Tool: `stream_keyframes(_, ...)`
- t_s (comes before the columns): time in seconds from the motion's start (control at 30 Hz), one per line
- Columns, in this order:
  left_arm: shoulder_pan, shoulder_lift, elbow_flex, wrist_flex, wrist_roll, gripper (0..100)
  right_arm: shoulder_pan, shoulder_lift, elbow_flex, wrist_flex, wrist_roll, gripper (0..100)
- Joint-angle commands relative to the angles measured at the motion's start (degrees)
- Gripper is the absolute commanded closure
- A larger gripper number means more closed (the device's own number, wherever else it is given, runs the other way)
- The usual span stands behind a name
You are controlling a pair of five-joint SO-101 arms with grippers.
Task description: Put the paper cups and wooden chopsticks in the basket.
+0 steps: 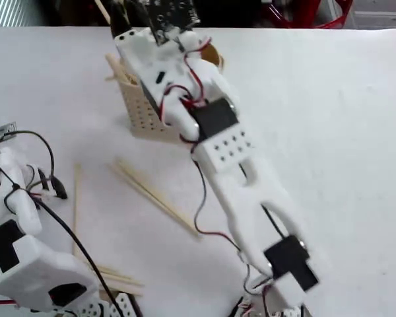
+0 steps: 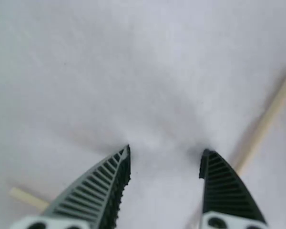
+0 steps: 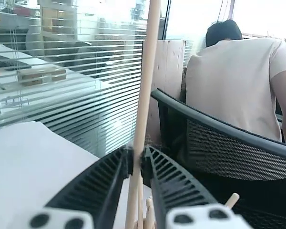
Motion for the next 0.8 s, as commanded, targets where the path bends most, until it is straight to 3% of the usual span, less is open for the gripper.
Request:
stream_keyframes(0.0,0.22,0.13,0.09,-1.76,0.79,76,0.75,5.49,-3.87,-4.97,-0.35,98.1)
stream_keyframes(0.23,0.22,0.13,0.09,-1.76,0.79,76,3.30,10.77,-3.87,-4.97,-0.35,97.4)
stream_keyframes(0.5,0.22,0.13,0.09,-1.76,0.79,76,1.98,10.68,-4.04,1.01,-0.79,75.8)
stream_keyframes(0.63,0.22,0.13,0.09,-1.76,0.79,76,1.98,9.45,-4.22,5.14,-0.44,77.4)
stream_keyframes(0.77,0.22,0.13,0.00,-1.76,0.79,76,2.07,4.26,-3.96,20.79,-0.35,85.3)
